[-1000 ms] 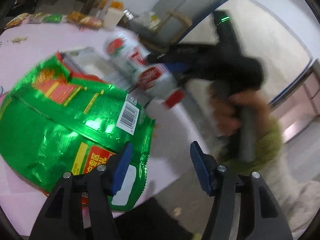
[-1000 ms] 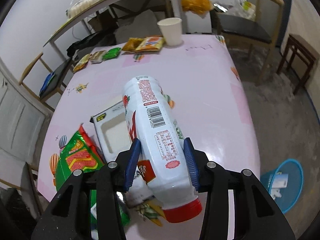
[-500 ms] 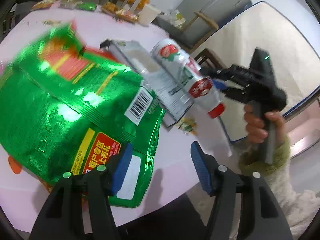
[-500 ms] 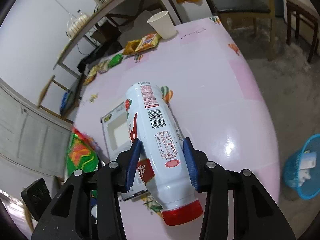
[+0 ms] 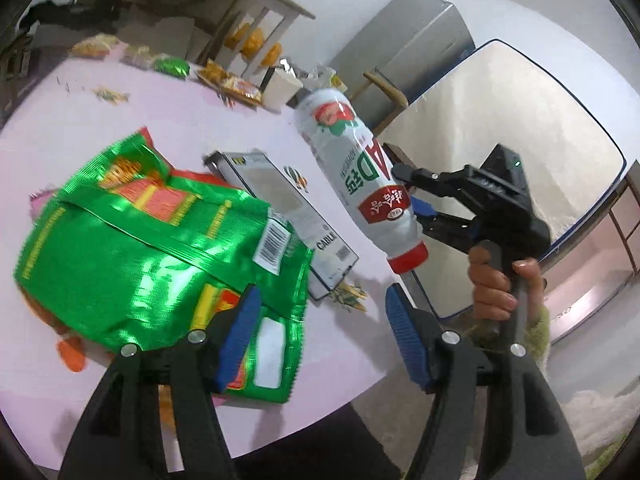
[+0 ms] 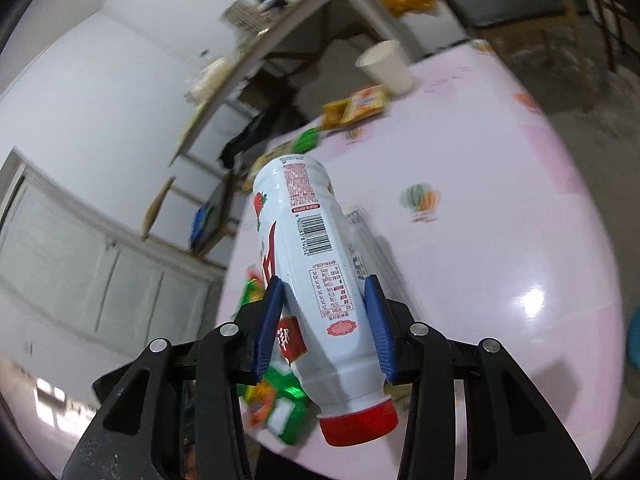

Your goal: Collect trash

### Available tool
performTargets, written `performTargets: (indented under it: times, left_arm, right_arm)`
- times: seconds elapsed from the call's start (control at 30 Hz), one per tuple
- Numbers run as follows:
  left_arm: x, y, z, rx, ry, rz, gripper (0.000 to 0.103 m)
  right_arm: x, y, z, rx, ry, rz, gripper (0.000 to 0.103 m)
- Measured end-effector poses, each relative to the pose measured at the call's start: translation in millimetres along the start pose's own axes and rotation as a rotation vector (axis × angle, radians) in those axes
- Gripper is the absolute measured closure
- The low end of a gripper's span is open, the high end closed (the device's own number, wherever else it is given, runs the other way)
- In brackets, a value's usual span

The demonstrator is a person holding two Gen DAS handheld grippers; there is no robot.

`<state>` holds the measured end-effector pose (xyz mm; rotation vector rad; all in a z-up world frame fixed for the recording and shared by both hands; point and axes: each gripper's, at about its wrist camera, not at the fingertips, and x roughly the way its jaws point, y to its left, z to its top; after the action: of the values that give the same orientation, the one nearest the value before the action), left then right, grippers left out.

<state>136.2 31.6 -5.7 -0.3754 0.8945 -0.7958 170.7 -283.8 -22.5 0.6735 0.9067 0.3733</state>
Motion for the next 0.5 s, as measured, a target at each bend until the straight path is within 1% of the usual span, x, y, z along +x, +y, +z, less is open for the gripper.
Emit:
performTargets:
  times: [0.07, 0.17, 0.2, 0.3, 0.37, 0.5]
  left_arm:
    - [-5, 4, -2, 0.009, -0.017, 0.024, 0.034]
    - [-11, 13, -7, -0.015, -0.019, 0.040, 0.033]
    - [-12, 16, -8, -0.027, -0.019, 0.051, 0.033]
    - [-17, 24, -9, -0.042, -0.021, 0.084, 0.033]
    - [-20, 26, -10, -0.044, -0.018, 0.112, 0.033]
    - [-19, 30, -9, -0.050, -0.013, 0.132, 0.033]
  right_arm:
    - [13, 22, -7, -0.048, 0.032, 0.031, 0.064]
    - [43, 50, -22, -0.115, 0.085, 0.052, 0.064]
    - [53, 56, -26, -0.130, 0.102, 0.041, 0.064]
    - [88, 69, -40, -0.204, 0.166, -0.040, 0.062]
    - [102, 70, -45, -0.230, 0.200, -0.089, 0.060]
    - [97, 63, -45, -0.218, 0.219, -0.067, 0.051]
